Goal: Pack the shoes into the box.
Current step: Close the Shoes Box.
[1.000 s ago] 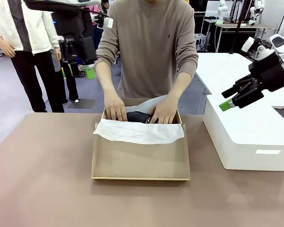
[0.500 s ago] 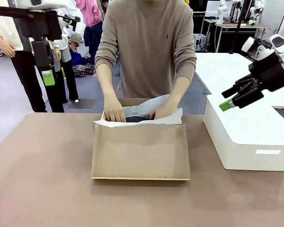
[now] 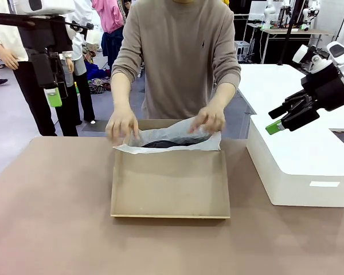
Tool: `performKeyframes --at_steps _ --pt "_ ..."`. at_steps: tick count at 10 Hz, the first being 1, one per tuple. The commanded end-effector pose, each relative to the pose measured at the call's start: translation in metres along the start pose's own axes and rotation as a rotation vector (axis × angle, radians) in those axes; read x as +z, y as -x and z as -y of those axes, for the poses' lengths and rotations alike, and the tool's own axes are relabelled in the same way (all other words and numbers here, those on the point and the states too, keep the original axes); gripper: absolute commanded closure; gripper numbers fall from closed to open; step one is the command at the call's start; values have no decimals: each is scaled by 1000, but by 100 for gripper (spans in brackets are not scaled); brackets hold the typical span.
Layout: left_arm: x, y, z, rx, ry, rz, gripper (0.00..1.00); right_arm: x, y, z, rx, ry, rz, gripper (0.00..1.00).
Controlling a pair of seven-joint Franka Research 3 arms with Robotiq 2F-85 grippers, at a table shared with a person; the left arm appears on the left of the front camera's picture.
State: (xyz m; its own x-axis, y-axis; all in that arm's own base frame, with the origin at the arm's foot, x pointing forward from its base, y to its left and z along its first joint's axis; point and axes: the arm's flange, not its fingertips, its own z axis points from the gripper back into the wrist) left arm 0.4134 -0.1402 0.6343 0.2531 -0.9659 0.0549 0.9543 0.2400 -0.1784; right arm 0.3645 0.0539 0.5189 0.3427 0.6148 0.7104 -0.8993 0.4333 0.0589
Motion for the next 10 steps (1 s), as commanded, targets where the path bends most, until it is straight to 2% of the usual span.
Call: performKeyframes --at_steps 1,5,8,10 --pt "4 -1 1 18 -1 -3 0 -3 0 2 20 -12 41 0" --pt "0 0 0 10 0 0 0 -3 0 2 20 -12 41 0" --pt "-15 15 -8 -77 -165 22 0 -3 0 2 20 -12 41 0" --pt "-26 36 -9 -132 -213 93 0 -3 0 2 20 -12 41 0"
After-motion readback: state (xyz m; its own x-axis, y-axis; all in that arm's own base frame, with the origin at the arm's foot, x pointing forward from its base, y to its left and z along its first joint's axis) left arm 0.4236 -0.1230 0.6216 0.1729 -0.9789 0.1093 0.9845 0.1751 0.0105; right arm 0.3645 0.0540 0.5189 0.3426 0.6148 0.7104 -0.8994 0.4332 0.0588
